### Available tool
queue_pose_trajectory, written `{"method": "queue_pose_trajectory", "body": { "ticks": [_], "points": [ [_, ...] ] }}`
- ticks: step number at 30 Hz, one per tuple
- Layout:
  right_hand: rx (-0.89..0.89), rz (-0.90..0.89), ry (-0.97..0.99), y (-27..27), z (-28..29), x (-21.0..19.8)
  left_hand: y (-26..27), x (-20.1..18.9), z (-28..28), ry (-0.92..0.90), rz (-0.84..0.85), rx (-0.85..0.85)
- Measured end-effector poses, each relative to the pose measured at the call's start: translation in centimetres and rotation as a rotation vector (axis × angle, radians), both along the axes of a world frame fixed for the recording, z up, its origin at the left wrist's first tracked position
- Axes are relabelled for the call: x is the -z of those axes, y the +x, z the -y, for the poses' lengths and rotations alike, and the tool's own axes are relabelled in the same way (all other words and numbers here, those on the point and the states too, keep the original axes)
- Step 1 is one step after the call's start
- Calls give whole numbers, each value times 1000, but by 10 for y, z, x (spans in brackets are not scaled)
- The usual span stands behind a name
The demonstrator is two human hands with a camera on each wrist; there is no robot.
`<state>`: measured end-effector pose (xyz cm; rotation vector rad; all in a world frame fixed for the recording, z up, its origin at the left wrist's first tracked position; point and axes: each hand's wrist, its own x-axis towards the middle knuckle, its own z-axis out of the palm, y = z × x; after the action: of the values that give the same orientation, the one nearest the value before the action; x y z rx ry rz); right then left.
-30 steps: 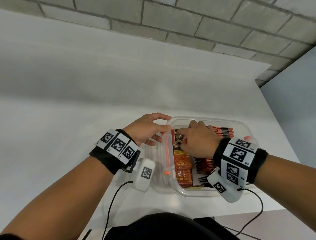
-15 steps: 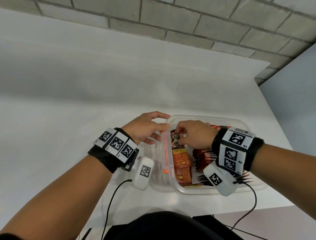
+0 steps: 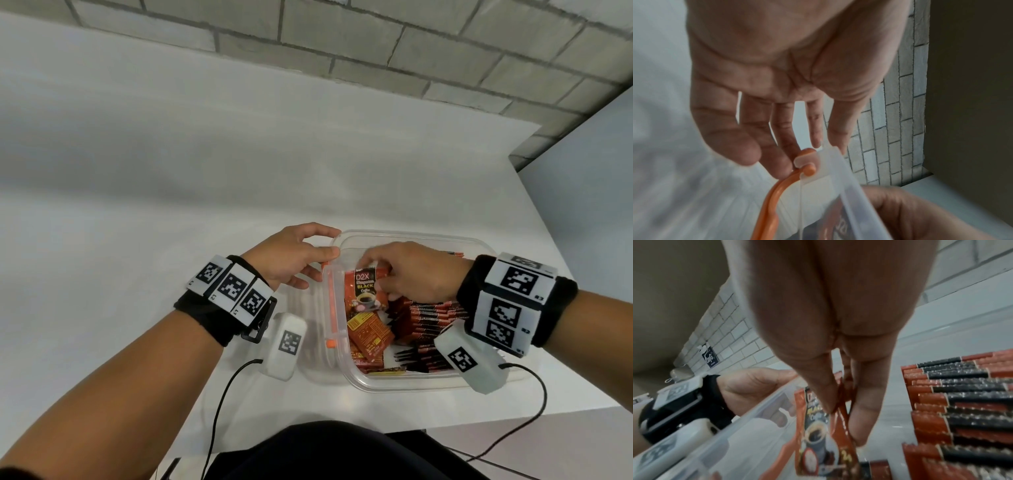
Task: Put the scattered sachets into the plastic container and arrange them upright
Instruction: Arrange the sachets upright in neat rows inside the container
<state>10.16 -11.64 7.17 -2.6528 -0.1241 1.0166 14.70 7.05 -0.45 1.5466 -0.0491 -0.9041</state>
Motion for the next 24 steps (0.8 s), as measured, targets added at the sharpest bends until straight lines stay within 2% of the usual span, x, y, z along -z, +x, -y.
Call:
{"method": "queue_pose_trajectory", "body": {
  "ticks": [6,10,14,24],
  "points": [
    [-226,-216,-207,-2,-20,16,2,-3,0,-2,7,10],
    [-403,-159,-365,4,-32,31,2,-4,1,4,12,12],
    [-392,-73,-396,5,-33,39,0,-2,1,5,12,-3],
    [-522,-195,-485,-6,-32,44,-1,-2,2,7,18,-7]
  ]
}}
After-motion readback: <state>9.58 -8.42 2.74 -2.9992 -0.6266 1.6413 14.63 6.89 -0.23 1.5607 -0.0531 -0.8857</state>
